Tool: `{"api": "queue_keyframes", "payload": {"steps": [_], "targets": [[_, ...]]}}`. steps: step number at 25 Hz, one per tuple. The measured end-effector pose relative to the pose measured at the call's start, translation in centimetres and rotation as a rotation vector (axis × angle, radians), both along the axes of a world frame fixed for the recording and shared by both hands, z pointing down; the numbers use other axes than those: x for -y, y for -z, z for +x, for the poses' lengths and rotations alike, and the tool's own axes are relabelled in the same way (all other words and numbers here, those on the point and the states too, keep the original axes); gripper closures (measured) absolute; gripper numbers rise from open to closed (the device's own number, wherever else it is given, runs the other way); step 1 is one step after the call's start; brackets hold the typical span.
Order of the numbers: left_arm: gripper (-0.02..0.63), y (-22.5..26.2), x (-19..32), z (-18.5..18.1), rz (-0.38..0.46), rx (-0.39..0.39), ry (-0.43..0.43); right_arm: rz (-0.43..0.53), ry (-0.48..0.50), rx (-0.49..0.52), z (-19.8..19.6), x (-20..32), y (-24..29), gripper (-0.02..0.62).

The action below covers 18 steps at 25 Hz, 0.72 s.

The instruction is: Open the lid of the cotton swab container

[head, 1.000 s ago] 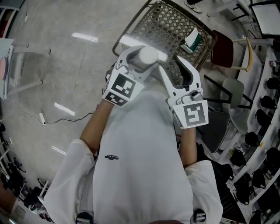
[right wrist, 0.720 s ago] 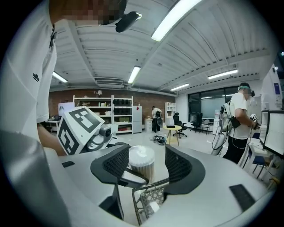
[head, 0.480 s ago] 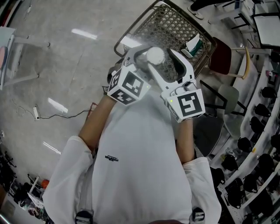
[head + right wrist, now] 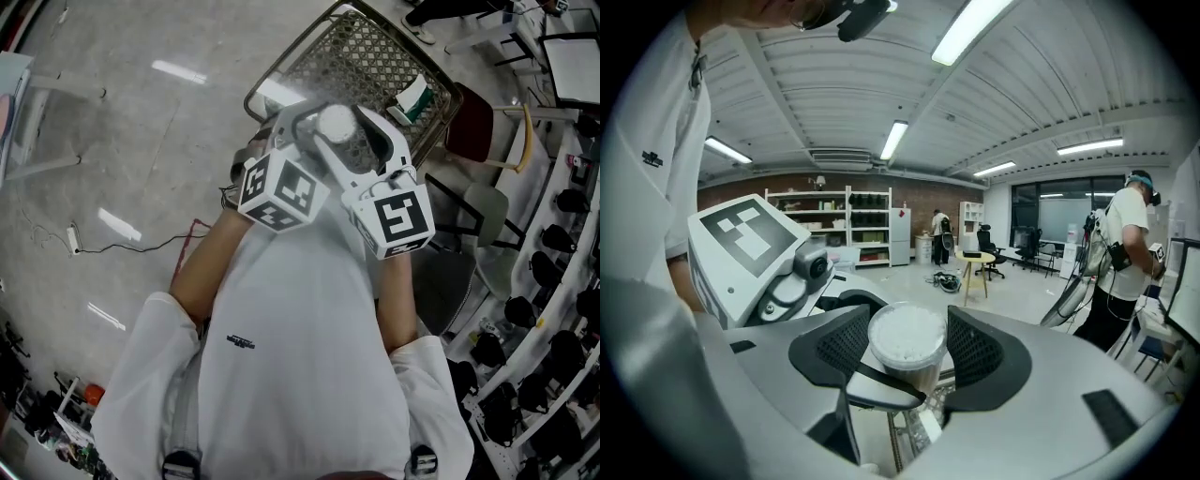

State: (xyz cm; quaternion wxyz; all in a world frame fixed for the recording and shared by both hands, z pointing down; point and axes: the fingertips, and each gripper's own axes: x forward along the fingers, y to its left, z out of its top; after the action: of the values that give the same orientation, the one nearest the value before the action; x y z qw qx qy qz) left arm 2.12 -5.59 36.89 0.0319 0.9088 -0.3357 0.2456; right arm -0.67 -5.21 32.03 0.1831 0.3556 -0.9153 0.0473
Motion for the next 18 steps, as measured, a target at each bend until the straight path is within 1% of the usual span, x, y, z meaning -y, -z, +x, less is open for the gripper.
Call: {"api": "queue_keyframes", "payload": {"steps": [4,9,12,18], "targets": [[0.356,0.2,-0.1,0.1,0.010,0.016,0.002,-0.014,0.005,-0.002,0.1,-0.1,0.2,0.350],[0.356,0.4,-0.3,0.2,0.004,-0.008,-0.009,-0.043,0.002,0.032,0.5,-0.2,0.4,0.353],[0.357,0.5,-0.3,0.2,0.003,-0.024,-0.016,-0.072,-0.003,0.090,0.6,-0.2,0.6,0.353],[0.364,0.4,-0.5,-0.2,0.003,-0.030,-0.009,-0.160,0.003,0.233,0.6,-0.3,1.1,0.354]]}}
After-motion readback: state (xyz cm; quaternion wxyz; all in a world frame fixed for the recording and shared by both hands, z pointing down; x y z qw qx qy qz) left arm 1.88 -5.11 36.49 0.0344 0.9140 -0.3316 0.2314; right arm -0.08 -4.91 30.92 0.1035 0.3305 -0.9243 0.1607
